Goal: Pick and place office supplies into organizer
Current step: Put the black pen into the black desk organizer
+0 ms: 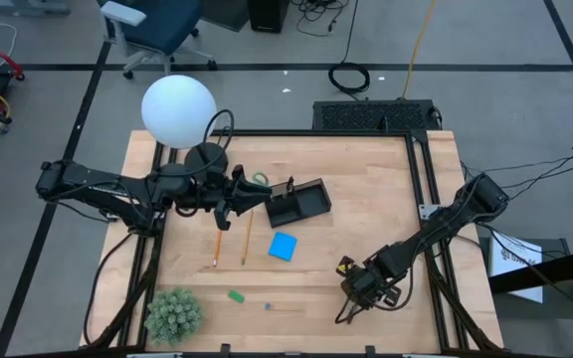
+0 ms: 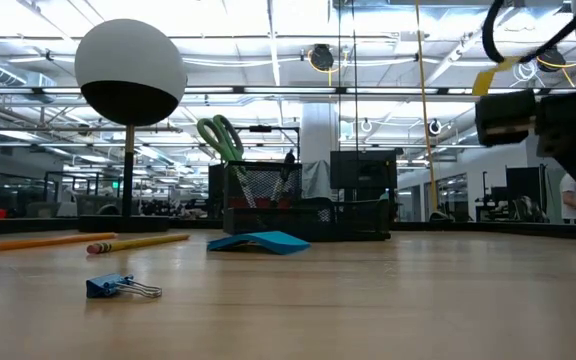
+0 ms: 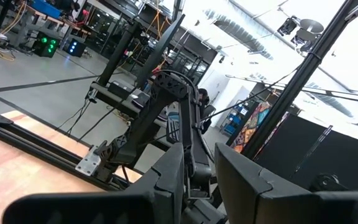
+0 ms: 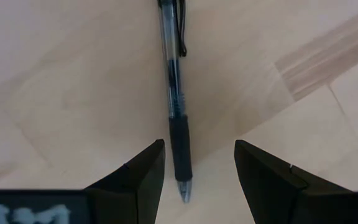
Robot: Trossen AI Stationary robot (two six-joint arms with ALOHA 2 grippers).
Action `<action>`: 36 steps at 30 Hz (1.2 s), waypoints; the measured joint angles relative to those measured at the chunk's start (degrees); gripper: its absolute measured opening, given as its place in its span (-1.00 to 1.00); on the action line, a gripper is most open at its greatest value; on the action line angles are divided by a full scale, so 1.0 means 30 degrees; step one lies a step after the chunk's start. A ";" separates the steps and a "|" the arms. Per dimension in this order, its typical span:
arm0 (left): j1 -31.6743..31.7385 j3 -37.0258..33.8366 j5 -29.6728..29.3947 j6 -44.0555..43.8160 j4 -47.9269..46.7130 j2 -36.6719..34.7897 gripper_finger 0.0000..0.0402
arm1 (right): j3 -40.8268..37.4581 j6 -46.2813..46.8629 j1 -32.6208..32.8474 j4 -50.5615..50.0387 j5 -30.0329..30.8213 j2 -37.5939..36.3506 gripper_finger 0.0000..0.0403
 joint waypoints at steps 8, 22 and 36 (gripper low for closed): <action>-0.0004 0.0000 0.0000 -0.0004 -0.0007 0.0000 -0.56 | -0.1391 -0.0147 -0.0040 0.1302 -0.0047 0.0203 -0.09; 0.0000 0.0000 0.0000 -0.0003 -0.0003 0.0000 -0.56 | -0.1795 -0.0190 -0.0133 0.1957 -0.0849 0.0221 -0.15; 0.0000 0.0000 0.0000 -0.0002 0.0000 0.0000 -0.56 | -0.1817 0.0991 -0.0790 0.1994 -0.1241 0.0258 -0.89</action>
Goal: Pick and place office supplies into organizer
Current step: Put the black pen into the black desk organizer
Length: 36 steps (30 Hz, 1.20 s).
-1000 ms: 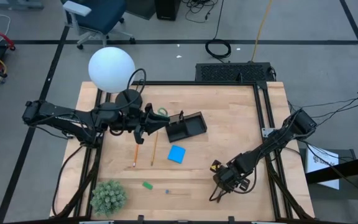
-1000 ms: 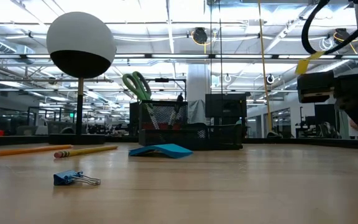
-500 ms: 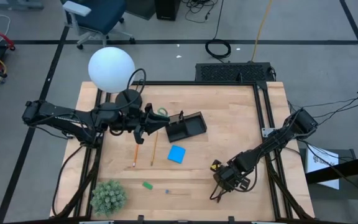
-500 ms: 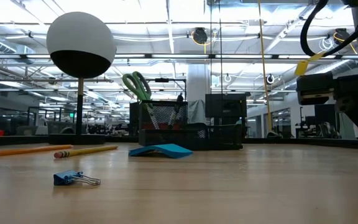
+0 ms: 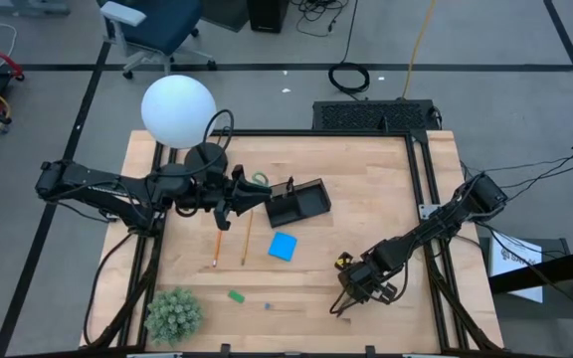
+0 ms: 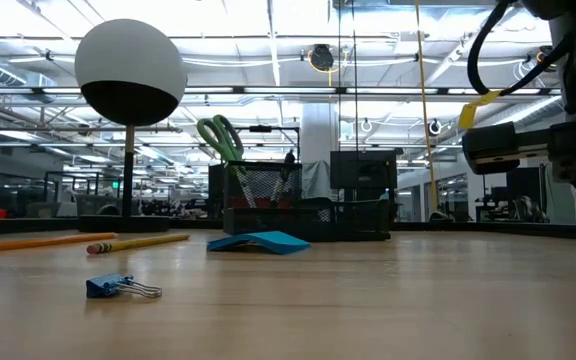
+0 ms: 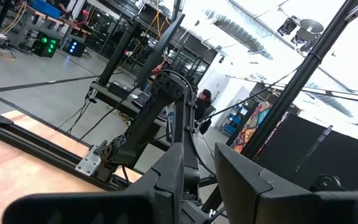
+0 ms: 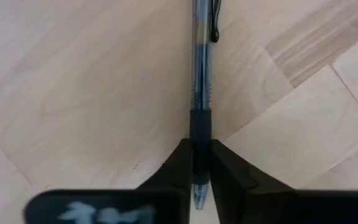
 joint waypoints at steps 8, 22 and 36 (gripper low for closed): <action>-0.0001 0.0000 0.0004 0.0000 -0.0007 0.0000 -0.56 | -0.0007 0.0689 -0.0339 -0.0041 -0.0211 0.0007 -0.91; -0.0001 0.0000 0.0000 0.0002 -0.0008 0.0000 -0.56 | 0.0811 0.1821 -0.0598 -0.0110 -0.0293 -0.0240 -0.92; -0.0007 0.0000 0.0000 0.0003 -0.0005 0.0000 -0.56 | 0.1100 0.3185 -0.2019 -0.0518 -0.0257 -0.2775 -0.91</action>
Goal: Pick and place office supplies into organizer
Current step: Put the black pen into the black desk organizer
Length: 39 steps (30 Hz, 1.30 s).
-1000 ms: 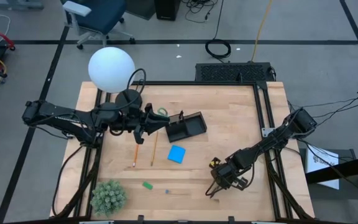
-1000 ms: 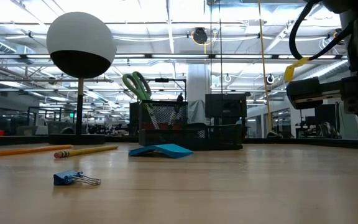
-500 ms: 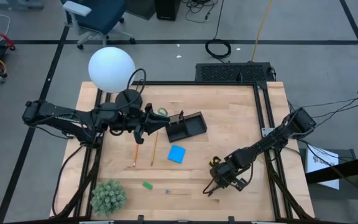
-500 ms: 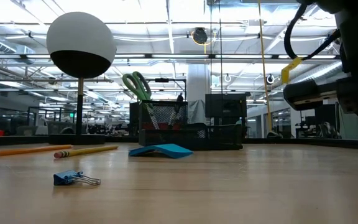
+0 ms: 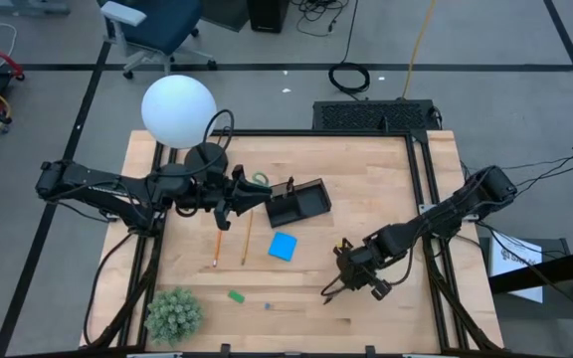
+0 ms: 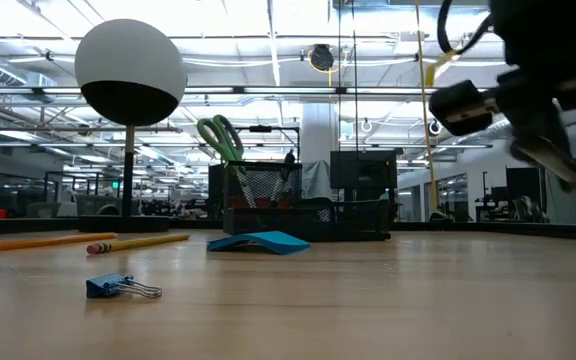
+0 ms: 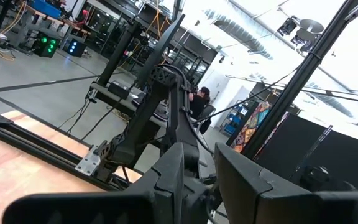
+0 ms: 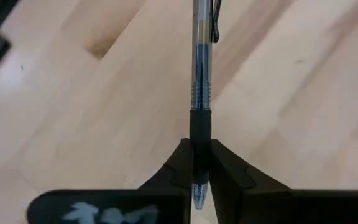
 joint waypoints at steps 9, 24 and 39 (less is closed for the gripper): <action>0.0000 0.0000 0.0000 -0.0007 0.0005 0.0000 -0.56 | 0.0022 0.1409 -0.1566 0.0378 0.0121 -0.2002 -0.91; 0.0223 0.0000 0.3497 0.1973 -0.0425 0.0003 -0.56 | 0.0051 0.4871 -0.3878 0.6206 0.0598 -0.3287 -0.91; -0.0226 -0.0022 0.6156 0.0819 -0.1155 0.0022 -0.56 | 0.0051 0.6695 -0.5257 1.0910 0.0598 -0.3287 -0.91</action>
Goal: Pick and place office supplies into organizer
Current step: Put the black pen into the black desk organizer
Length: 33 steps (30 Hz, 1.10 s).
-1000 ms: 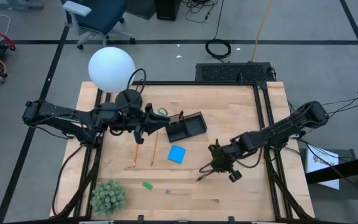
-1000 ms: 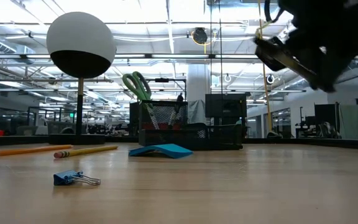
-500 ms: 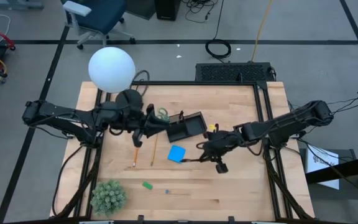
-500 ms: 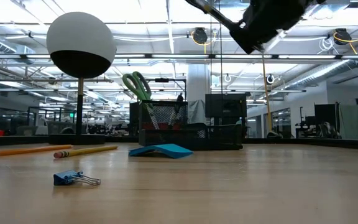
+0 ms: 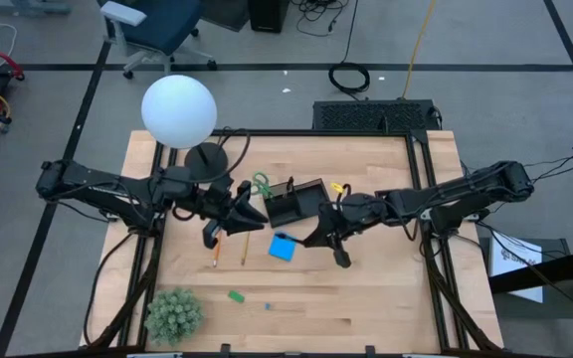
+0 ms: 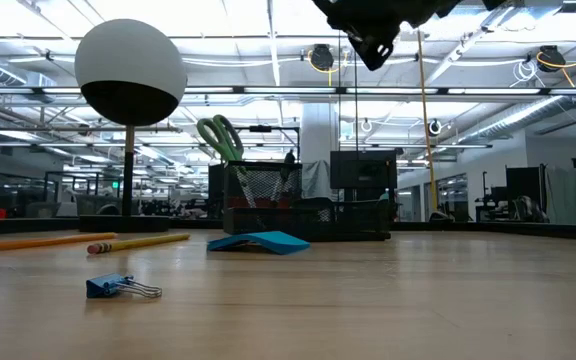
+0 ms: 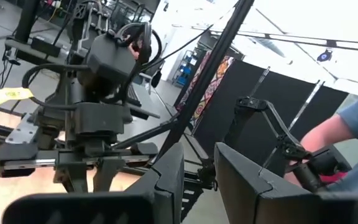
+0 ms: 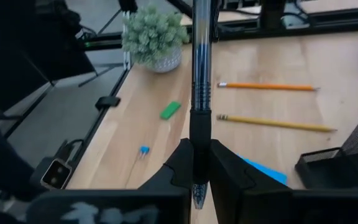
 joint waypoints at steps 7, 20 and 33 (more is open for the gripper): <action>-0.0007 0.0000 -0.0092 -0.0181 0.0313 0.0000 -0.56 | 0.0000 0.0000 -0.0693 0.0419 0.0003 0.0000 -0.91; 0.0000 0.0000 -0.3723 -0.0940 0.0615 -0.0015 -0.56 | 0.0000 0.1285 -0.1974 0.1916 0.0701 0.0000 -0.91; 0.0035 -0.0022 -0.6023 0.2366 -0.1020 -0.0010 -0.56 | 0.0000 0.1917 -0.2877 0.3229 0.0993 -0.0007 -0.91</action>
